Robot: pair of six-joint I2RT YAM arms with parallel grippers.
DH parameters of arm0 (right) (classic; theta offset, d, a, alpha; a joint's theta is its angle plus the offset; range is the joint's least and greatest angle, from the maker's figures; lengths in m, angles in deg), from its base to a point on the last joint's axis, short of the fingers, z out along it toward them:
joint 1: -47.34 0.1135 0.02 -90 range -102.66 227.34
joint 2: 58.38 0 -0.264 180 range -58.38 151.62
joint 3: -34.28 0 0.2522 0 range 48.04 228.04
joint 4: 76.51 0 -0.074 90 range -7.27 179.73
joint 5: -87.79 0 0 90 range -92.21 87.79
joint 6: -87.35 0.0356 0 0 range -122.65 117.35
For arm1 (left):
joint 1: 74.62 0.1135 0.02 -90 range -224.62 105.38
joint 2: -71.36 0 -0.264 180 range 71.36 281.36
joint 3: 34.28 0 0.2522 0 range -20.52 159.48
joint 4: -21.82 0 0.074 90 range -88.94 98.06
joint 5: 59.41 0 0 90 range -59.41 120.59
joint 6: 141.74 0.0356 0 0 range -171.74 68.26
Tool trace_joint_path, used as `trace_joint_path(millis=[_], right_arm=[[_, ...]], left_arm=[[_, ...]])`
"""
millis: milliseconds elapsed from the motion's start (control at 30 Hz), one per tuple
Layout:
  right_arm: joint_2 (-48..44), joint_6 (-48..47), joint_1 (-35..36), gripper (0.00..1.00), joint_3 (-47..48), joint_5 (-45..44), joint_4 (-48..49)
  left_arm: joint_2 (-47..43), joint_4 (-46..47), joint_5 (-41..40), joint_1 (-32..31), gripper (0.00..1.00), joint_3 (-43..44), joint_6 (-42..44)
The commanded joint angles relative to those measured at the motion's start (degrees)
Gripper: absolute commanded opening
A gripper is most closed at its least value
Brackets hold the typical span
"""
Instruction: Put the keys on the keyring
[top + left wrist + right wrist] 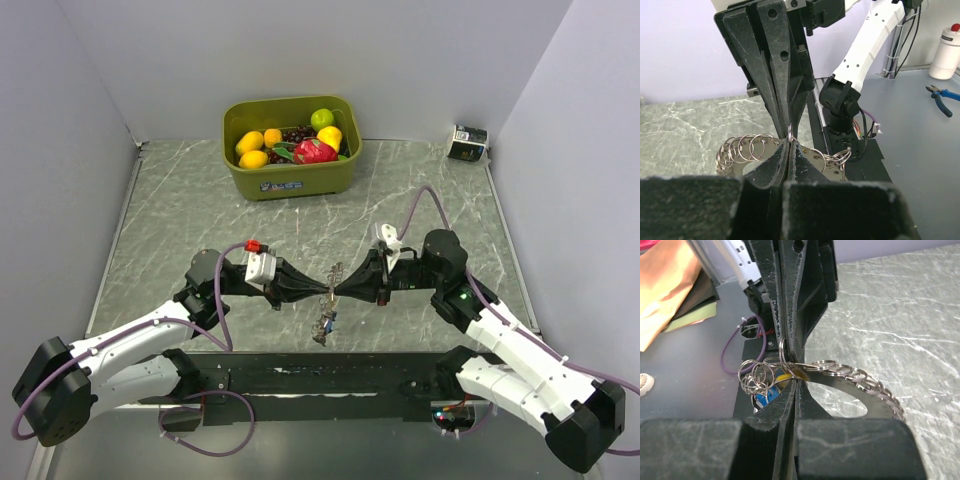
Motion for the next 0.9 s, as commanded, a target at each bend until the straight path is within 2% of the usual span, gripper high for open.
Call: trace_joint_path(millis=[0, 100, 133, 200, 233, 333, 500, 733, 867], right_arm=[[-2.95, -0.68, 0.21, 0.08, 0.23, -5.61, -2.27], [-6.04, -0.86, 0.21, 0.22, 0.32, -7.02, -3.33], [-6.74, -0.77, 0.22, 0.31, -0.11, -7.46, -2.81], [-8.59, -0.25, 0.21, 0.41, -0.56, -7.90, -1.75], [-8.85, -0.07, 0.13, 0.51, -0.38, -7.73, -1.75], [-9.03, 0.02, 0.13, 0.62, 0.49, -5.27, -1.40], [-8.33, 1.86, 0.21, 0.65, 0.67, -3.86, 1.59], [-4.03, 6.17, 0.22, 0.53, 1.20, -0.79, 6.60], [-3.15, 7.14, 0.39, 0.52, 1.37, -0.61, 8.01]], left_arm=[[-1.84, 4.32, -0.05, -0.01, 0.01, 3.13, 0.25], [-2.10, 3.79, -0.14, -0.09, 0.01, 3.13, 0.69], [-2.10, 3.70, -0.23, -0.01, 0.01, 3.05, 0.78], [-2.02, 3.96, -0.32, -0.09, 0.01, 3.13, 0.60], [-1.93, 4.39, -0.23, -0.01, 0.01, 3.05, 0.25], [-1.31, 4.84, 0.21, -0.09, 0.01, 3.31, -0.01], [-0.70, 5.63, 0.65, -0.09, 0.01, 3.40, -0.54], [-0.26, 6.68, 1.00, -0.18, 0.01, 3.05, -1.42], [-0.43, 7.30, 0.74, -0.01, 0.01, 2.61, -1.86]])
